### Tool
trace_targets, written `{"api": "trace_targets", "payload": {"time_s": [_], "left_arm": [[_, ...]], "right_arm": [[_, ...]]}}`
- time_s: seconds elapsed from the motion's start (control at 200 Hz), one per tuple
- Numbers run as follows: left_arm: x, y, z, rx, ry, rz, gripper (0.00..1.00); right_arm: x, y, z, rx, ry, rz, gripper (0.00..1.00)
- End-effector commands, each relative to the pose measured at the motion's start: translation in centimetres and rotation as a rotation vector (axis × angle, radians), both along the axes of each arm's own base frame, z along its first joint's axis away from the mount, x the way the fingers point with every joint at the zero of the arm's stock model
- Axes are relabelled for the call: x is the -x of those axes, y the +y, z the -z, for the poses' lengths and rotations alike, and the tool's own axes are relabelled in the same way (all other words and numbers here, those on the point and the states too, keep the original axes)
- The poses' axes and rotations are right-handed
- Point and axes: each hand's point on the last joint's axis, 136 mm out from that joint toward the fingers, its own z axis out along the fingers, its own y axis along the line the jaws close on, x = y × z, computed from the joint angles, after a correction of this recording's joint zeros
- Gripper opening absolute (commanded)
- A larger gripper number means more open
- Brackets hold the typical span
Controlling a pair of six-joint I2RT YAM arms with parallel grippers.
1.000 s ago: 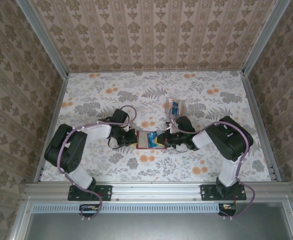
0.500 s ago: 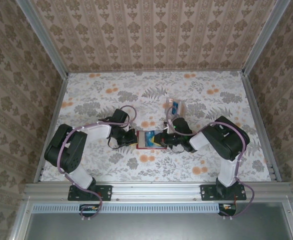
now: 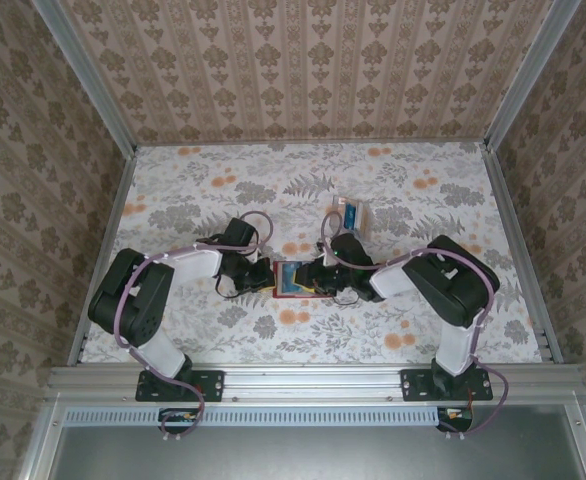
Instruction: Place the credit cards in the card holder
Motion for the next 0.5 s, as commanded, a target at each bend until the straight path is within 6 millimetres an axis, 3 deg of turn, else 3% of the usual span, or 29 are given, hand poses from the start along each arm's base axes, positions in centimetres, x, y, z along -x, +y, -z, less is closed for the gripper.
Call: {"api": "trace_targets", "payload": {"time_s": [0.0,0.275,0.39,0.495], "left_arm": [[1.4,0.8,1.5,-0.038,0.053,-0.003,0.06],[1.5,0.4,1.8,-0.030,0.060,0.012,0.06],[1.6,0.5,1.9,-0.033,0.060,0.014,0.06],[1.6,0.5,2.0,-0.029,0.063,0.012,0.06]], "right_arm": [[1.4,-2.1,1.6,0.162,0.040,-0.018,0.33],[1.2,-3.1,1.3,0.282,0.035,-0.044,0.35],[1.0,-2.6,1.4,0.260,0.033,-0.053,0.16],[0.9,-2.0,1.4,0.249,0.043,-0.063,0.10]]}}
